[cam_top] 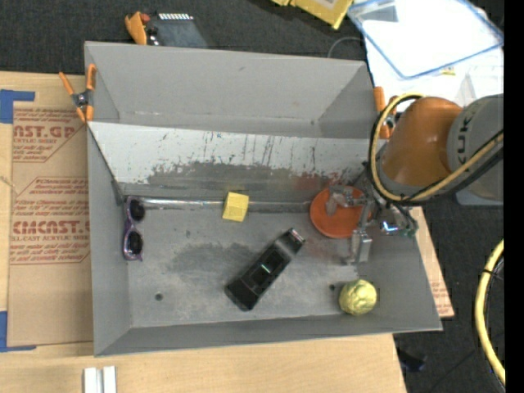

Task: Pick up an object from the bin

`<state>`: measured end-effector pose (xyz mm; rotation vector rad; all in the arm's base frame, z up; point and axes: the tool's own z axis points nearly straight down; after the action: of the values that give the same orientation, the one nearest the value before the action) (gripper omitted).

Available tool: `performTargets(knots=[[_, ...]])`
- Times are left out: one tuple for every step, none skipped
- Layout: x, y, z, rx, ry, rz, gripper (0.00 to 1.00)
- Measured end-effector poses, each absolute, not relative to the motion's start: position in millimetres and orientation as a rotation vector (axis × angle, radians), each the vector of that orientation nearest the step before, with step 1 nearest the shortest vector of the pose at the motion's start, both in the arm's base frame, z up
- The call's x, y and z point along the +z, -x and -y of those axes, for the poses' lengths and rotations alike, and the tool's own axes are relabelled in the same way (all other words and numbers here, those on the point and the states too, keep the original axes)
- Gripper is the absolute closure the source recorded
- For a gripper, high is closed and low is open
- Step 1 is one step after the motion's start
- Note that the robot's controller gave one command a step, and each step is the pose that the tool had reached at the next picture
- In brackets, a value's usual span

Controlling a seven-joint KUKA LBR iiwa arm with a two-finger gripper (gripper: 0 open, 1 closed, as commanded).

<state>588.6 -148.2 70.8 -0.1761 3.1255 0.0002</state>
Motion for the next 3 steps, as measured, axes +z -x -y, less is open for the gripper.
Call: performTargets(knots=[[73.1,-581.0,132.8,-0.011,0.32,-3.095,1.0],[73.1,-580.9,132.8,-0.011,0.32,-3.095,1.0],[82.8,-579.7,132.1,-0.009,0.321,-3.099,1.0]])
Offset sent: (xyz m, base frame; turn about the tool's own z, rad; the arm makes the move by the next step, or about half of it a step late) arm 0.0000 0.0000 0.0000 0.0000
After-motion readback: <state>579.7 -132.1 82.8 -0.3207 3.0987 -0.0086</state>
